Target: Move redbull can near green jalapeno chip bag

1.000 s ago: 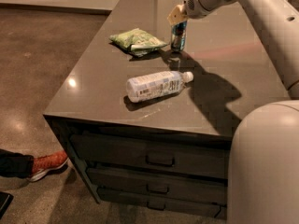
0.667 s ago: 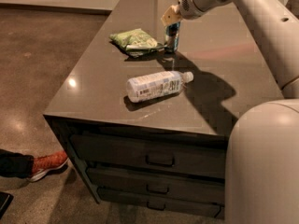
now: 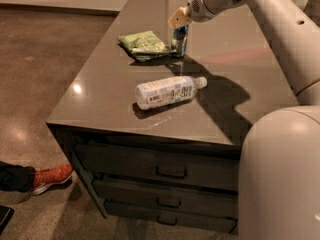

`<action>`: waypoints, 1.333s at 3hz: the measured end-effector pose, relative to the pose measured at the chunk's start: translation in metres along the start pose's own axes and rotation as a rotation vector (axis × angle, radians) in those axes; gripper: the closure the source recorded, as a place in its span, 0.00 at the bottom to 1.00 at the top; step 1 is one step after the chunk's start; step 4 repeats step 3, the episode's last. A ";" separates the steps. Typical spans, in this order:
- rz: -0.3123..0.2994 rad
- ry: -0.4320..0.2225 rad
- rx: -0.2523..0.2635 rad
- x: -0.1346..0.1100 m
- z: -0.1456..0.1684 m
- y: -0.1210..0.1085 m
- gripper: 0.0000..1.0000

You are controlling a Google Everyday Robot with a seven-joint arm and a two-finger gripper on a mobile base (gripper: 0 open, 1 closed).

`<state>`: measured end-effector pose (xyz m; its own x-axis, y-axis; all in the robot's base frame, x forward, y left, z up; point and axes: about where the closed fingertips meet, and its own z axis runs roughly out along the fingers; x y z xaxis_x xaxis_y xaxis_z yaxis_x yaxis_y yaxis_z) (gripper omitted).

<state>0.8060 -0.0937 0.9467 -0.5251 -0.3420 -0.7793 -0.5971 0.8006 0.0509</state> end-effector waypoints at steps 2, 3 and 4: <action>0.000 0.009 -0.010 0.003 0.009 0.003 0.00; 0.000 0.010 -0.011 0.003 0.010 0.004 0.00; 0.000 0.010 -0.011 0.003 0.010 0.004 0.00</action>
Offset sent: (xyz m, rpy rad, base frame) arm 0.0007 0.0025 -0.0031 -0.0002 0.0043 0.0033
